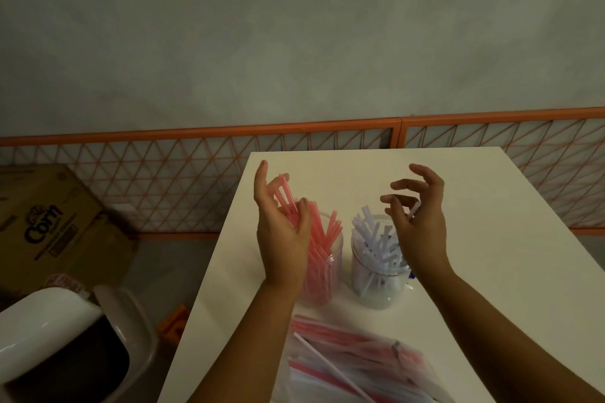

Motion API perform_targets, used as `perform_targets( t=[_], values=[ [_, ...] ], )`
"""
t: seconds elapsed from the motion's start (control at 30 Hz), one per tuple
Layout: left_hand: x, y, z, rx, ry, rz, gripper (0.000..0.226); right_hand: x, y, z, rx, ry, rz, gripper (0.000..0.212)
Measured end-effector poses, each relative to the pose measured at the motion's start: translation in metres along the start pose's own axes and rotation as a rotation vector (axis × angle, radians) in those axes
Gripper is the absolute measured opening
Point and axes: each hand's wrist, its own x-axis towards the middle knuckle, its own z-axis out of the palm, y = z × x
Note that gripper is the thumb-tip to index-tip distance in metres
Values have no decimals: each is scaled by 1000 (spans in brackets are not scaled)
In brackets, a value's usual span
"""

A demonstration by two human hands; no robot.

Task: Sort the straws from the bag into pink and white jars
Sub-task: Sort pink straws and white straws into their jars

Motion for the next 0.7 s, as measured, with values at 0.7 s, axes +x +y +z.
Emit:
perform_targets(
  t=[0.7],
  values=[
    [-13,-1,-1,205,-44,153,41,-37,27,-9,-873,-379,-351,60]
  ],
)
